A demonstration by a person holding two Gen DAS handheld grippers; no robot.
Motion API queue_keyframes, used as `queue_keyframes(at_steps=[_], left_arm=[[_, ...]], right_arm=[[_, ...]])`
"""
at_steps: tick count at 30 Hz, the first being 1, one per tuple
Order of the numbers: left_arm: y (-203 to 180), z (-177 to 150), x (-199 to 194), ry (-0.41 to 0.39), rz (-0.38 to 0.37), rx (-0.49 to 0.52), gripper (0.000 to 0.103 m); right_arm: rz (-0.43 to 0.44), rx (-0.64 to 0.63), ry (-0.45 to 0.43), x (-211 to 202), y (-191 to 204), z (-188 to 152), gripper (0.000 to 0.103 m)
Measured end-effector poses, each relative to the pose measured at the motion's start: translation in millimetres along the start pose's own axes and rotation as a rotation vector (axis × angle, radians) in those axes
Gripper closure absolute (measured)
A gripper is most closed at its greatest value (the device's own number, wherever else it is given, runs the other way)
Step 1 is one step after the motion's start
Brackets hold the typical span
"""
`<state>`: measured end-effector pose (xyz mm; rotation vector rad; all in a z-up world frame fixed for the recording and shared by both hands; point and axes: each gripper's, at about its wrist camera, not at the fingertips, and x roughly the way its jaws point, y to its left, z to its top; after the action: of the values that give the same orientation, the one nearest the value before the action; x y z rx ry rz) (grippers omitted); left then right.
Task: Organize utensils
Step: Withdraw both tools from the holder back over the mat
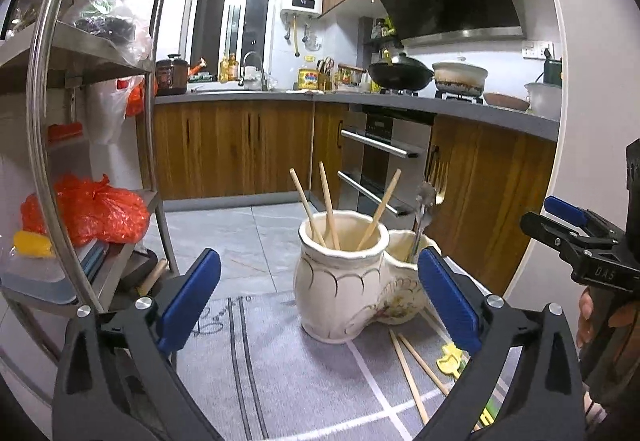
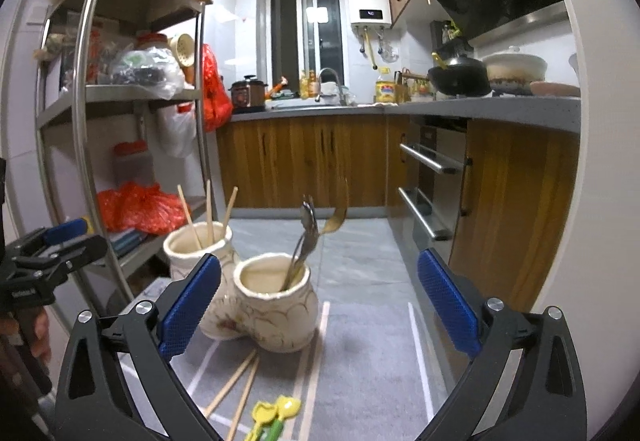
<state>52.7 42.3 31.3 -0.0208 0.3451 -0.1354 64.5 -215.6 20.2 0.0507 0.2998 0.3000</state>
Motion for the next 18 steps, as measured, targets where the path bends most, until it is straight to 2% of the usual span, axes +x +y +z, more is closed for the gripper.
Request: queue_keyframes(at_steps=[10, 18], left_arm=[[-16, -19, -5, 0.062, -0.021, 0.060, 0.006], [-16, -37, 0, 0.129, -0.030, 0.072, 0.006]], right_arm=[[0.004, -0.001, 0.058, 2, 4, -17, 0.005], [-0.011, -0.019, 0.093, 1, 2, -26, 0.005]])
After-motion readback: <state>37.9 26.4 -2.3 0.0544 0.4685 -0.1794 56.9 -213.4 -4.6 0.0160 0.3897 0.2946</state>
